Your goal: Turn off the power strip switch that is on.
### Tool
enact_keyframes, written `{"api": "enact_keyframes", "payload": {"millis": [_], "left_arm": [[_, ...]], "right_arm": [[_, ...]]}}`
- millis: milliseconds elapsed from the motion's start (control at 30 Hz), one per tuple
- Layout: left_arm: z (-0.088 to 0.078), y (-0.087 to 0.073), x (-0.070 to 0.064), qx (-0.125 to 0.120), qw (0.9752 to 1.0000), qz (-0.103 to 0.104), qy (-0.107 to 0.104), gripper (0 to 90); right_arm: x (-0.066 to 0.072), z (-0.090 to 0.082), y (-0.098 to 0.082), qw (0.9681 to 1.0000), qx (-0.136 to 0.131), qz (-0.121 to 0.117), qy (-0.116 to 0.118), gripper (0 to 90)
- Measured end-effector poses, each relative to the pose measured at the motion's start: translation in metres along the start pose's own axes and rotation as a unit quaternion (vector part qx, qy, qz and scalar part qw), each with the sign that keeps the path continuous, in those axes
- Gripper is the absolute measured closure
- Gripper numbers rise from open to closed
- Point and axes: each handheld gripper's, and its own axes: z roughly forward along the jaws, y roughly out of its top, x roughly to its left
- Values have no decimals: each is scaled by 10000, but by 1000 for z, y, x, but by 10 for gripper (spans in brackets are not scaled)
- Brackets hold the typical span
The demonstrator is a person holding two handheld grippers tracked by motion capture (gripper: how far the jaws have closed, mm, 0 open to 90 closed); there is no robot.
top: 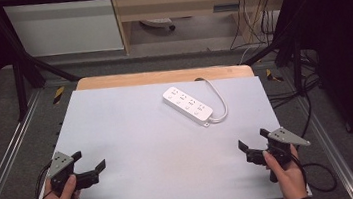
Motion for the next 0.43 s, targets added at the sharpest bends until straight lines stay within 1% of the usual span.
{"api": "enact_keyframes", "payload": {"millis": [33, 67, 100, 133, 200, 267, 333, 367, 400, 433], "left_arm": [[0, 1, 0, -17, 10000, 3, -25, 56], [-1, 1, 0, -50, 10000, 22, -48, 55], [-1, 1, -1, -54, 10000, 20, -52, 55], [0, 1, -1, -27, 10000, 8, -57, 54], [0, 1, -2, -28, 10000, 1, -60, 57], [-1, 2, -5, -62, 10000, 25, -72, 57], [-2, 2, -6, -59, 9999, 52, -72, 56], [-2, 2, -6, -61, 9999, 57, -77, 56], [-1, 2, -6, -56, 9999, 56, -70, 56], [-1, 2, -6, -47, 9999, 61, -75, 56]], "right_arm": [[0, 1, -4, 10000, 75, 4, -2, 49], [0, 5, -12, 9997, 232, -45, -15, 50], [0, 5, -12, 9997, 232, -45, -15, 50], [1, 8, -15, 9995, 313, -50, 6, 49], [2, 15, -21, 9985, 525, -98, 109, 46], [5, 23, -25, 9970, 736, -214, 147, 51], [9, 26, -26, 9962, 810, -231, 204, 50], [11, 28, -25, 9960, 819, -293, 210, 50], [14, 28, -25, 9959, 825, -323, 176, 50], [15, 29, -25, 9956, 865, -364, 74, 50]]}}
